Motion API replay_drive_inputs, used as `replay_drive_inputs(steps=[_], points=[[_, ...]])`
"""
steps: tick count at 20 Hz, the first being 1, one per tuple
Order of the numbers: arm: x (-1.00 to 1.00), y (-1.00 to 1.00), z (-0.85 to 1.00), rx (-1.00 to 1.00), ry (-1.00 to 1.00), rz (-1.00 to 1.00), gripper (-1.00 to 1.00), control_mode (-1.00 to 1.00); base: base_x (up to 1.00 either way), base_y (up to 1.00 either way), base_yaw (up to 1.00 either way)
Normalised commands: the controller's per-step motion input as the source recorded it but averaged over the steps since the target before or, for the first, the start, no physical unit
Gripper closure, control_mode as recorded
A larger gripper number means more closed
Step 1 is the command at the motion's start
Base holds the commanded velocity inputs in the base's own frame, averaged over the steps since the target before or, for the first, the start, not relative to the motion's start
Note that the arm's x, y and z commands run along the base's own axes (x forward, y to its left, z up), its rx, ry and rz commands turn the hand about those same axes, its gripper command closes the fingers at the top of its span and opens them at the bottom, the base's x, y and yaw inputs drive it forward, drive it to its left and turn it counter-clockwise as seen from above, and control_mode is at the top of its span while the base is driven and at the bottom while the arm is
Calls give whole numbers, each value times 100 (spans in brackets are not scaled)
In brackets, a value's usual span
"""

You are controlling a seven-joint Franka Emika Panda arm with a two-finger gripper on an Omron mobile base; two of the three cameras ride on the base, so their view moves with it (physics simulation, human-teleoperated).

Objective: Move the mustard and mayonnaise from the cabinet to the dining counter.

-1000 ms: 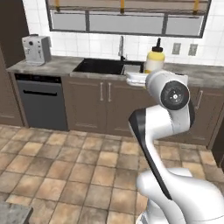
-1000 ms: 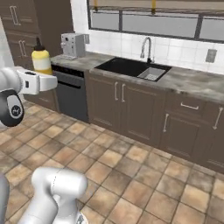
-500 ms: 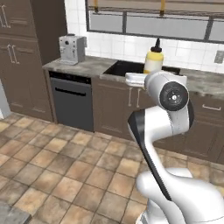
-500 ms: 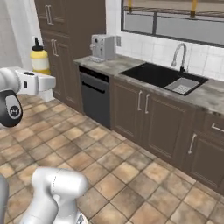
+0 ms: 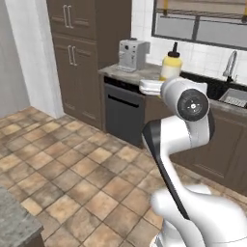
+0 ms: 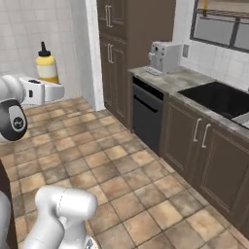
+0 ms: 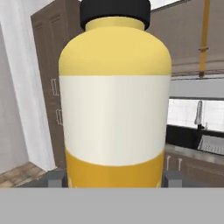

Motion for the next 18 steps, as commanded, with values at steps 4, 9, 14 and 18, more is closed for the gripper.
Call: replay_drive_inputs(steps=[4, 9, 14, 18], points=[[0, 0, 0, 0, 0, 0, 100, 100, 49, 0, 58], [0, 0, 0, 0, 0, 0, 100, 100, 60, -1, 41], [0, 0, 0, 0, 0, 0, 100, 100, 71, -12, 24], [0, 0, 0, 0, 0, 0, 100, 100, 73, -22, 15]])
